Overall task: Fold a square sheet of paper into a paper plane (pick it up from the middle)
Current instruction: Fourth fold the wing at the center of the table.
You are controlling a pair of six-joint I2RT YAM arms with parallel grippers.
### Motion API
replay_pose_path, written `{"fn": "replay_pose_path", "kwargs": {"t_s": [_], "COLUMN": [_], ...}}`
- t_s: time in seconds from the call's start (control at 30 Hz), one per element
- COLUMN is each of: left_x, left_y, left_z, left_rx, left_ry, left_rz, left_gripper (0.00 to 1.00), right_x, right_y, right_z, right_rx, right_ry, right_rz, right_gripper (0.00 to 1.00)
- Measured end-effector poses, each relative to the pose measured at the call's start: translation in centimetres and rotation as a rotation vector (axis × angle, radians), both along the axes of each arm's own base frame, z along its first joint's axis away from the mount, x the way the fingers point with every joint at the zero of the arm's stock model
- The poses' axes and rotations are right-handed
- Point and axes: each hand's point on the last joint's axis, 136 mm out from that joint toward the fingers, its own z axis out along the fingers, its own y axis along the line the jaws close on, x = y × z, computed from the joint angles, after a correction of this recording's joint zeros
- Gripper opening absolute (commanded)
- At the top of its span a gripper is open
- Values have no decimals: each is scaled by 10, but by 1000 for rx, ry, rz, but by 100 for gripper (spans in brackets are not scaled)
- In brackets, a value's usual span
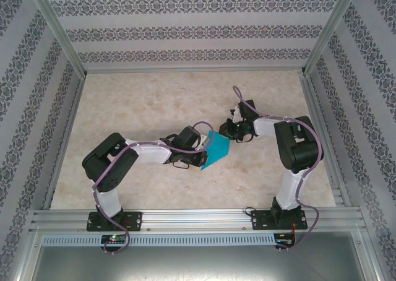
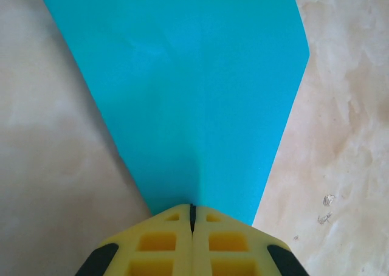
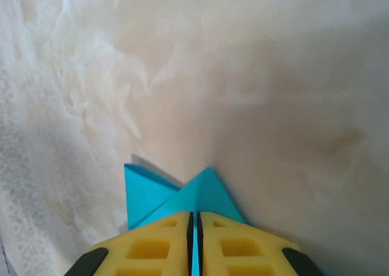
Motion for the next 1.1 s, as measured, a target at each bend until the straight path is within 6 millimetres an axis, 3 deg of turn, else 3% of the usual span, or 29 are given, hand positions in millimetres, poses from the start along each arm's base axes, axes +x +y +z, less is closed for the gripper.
{"fn": "replay_pose_path", "kwargs": {"t_s": [0.23,0.47,0.6,0.7,0.77,0.93,1.1], "left_x": [0,0,1,1,1,1,1], "left_y": [0,0,-1,-2,-1,-3,-3], "left_z": [0,0,1,2,2,2,1], "left_rx": [-4,-6,-7,-6,-6,-10,-10], "left_ry": [-6,-7,-8,-2,3,14,16], "left_rz": [-2,-3,-3,-4,-4,-9,-10], "left_gripper": [0,0,0,0,0,0,0], "right_x": [25,27,23,13,0,-34,-38], "right_y": [-20,-24,-22,-8,7,37,47], "right_z": [-1,7,42,70,75,47,25], "right_rx": [-28,-41,-29,5,30,74,94], "right_ry": [-14,-15,-78,-137,-141,-37,25], "right_rz": [-55,-60,-54,-29,-1,50,55], "right_gripper": [12,12,13,12,13,12,12]}}
